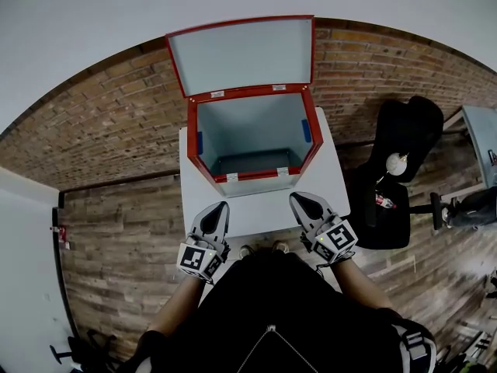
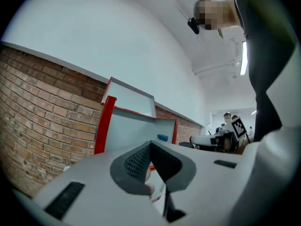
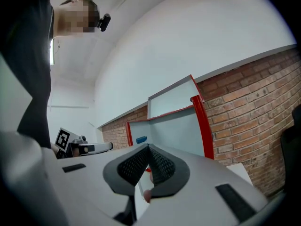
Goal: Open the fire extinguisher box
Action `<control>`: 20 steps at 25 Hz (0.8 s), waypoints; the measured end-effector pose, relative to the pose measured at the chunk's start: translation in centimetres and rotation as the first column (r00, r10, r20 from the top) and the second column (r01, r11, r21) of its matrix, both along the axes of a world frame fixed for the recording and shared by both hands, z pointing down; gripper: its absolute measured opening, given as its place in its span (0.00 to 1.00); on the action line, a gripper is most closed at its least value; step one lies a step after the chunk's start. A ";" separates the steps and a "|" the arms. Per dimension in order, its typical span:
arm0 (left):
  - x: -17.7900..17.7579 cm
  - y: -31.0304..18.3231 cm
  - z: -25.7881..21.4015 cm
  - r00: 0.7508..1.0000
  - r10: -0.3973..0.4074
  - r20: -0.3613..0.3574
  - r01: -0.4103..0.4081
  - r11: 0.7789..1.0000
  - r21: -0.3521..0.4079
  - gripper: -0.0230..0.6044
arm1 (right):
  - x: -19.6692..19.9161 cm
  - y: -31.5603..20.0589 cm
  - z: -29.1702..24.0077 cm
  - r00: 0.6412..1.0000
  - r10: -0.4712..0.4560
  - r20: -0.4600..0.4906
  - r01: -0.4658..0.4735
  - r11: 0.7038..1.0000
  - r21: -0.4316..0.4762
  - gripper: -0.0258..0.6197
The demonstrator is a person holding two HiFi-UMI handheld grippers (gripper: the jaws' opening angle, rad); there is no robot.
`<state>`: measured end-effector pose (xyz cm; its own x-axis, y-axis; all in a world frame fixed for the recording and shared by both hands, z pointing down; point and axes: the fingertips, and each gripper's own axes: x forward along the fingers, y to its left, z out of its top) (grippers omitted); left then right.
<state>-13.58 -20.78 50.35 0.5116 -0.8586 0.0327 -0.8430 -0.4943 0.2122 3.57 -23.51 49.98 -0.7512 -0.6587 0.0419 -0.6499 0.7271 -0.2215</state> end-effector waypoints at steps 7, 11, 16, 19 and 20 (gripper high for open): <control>0.2 0.5 0.3 1.000 0.005 0.008 -0.005 1.000 -0.001 0.11 | 0.8 0.0 0.3 0.999 0.037 -0.010 -0.037 0.999 -0.019 0.07; 0.1 0.6 0.4 1.000 -0.001 0.002 0.001 1.000 -0.009 0.11 | 0.8 0.2 0.2 0.999 0.038 -0.008 -0.039 0.999 -0.018 0.07; 0.2 0.6 0.5 1.000 0.002 0.008 -0.001 1.000 -0.009 0.11 | 1.0 0.4 0.5 0.999 0.039 -0.017 -0.039 0.999 -0.010 0.07; 0.2 0.5 0.5 1.000 0.001 0.009 -0.001 1.000 -0.006 0.11 | 1.3 0.4 0.5 0.999 0.050 -0.017 -0.050 0.999 -0.010 0.07; 0.2 0.5 0.4 1.000 0.001 0.010 -0.001 1.000 -0.005 0.11 | 1.3 0.4 0.4 0.998 0.053 -0.016 -0.053 0.999 -0.010 0.07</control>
